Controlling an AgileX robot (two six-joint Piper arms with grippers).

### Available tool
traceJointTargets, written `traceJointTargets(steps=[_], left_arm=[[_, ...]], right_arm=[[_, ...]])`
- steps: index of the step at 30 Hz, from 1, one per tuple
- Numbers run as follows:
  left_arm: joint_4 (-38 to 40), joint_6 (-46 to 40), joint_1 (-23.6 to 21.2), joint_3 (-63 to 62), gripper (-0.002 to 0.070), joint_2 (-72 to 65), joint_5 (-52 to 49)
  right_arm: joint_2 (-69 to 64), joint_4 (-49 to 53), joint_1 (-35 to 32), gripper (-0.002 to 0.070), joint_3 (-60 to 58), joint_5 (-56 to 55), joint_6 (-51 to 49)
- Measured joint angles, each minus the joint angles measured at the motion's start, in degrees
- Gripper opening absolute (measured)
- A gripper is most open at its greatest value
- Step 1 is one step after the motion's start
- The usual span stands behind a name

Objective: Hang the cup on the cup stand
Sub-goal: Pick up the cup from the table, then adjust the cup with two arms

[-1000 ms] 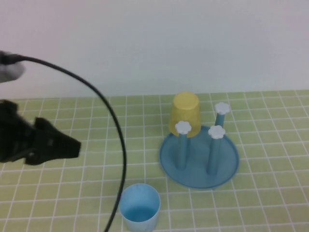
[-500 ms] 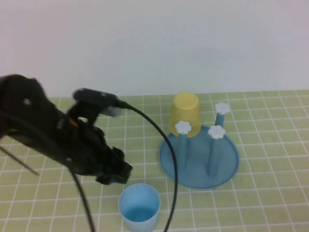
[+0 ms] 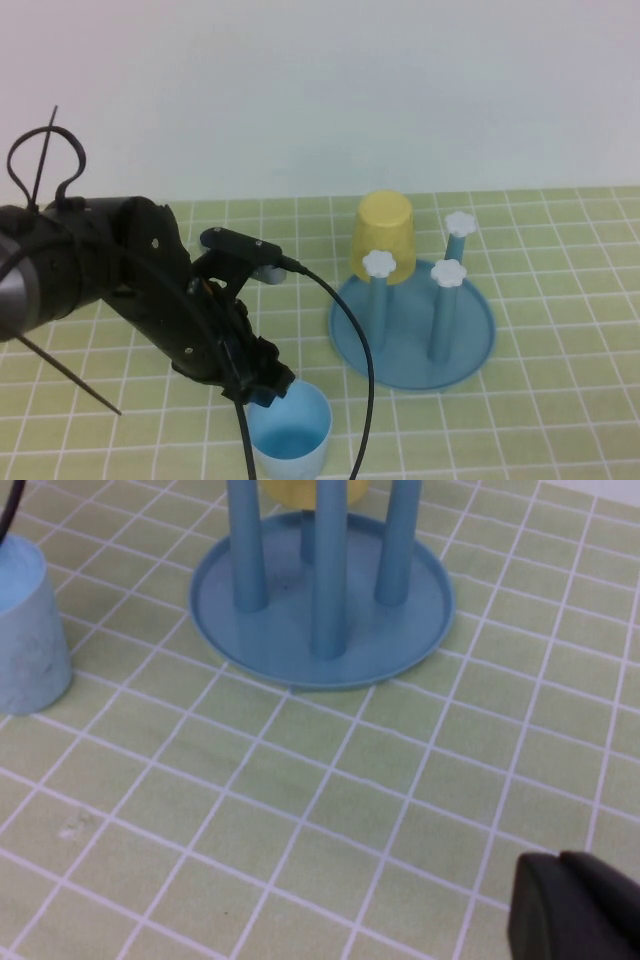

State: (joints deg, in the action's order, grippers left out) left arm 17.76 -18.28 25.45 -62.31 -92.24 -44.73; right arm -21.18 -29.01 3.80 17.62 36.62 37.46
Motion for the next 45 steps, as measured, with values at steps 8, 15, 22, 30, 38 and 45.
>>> traceJointTargets(steps=[8,15,22,30,38,45], left_arm=[[1.35,-1.51,0.00,0.11,0.0281,-2.52,-1.20],[1.74,-2.65,0.00,0.11,0.0000,-3.29,-2.02],[1.95,-5.20,-0.10,0.00,0.0000,1.89,-9.29],[15.10,-9.77,-0.10,0.00,0.0000,19.85,-9.81],[39.95,-18.06,-0.10,0.00,0.0000,20.62,-13.73],[49.55,-21.60,1.32,0.00,0.0000,15.94,-14.10]], right_arm=[[0.00,-0.12,0.00,-0.0001,0.00,0.00,0.80],[0.00,-2.39,0.00,-0.0001,0.00,0.00,3.58],[0.00,-10.28,0.00,-0.0001,0.09,0.36,12.22],[0.00,-17.13,0.00,0.0000,8.71,8.44,18.40],[-4.45,-11.71,0.00,0.0251,20.90,21.98,19.60],[-10.33,-10.65,0.00,0.0610,22.76,26.12,23.69]])
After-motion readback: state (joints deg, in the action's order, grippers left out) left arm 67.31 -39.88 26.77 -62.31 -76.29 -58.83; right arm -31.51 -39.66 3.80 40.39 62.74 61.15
